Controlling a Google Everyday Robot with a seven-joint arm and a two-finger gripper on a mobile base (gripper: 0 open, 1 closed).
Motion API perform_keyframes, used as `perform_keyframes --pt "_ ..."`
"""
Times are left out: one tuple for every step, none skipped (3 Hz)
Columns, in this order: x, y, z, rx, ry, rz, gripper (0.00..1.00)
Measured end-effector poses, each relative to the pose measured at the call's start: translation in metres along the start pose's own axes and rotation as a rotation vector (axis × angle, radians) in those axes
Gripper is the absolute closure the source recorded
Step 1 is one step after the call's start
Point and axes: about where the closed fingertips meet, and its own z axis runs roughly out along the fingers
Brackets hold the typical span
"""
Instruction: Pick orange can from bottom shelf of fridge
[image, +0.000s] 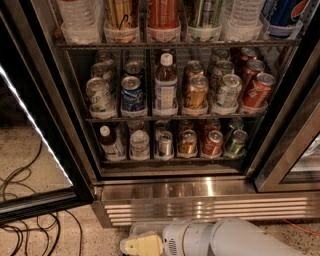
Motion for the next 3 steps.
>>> perform_keyframes --pt "0.031 -0.008 0.021 0.047 0.054 0.07 0.0" --pt "0.09 0.016 0.087 0.057 0.099 0.144 0.0" --pt "0.08 0.003 0.088 0.102 0.046 0.144 0.0"
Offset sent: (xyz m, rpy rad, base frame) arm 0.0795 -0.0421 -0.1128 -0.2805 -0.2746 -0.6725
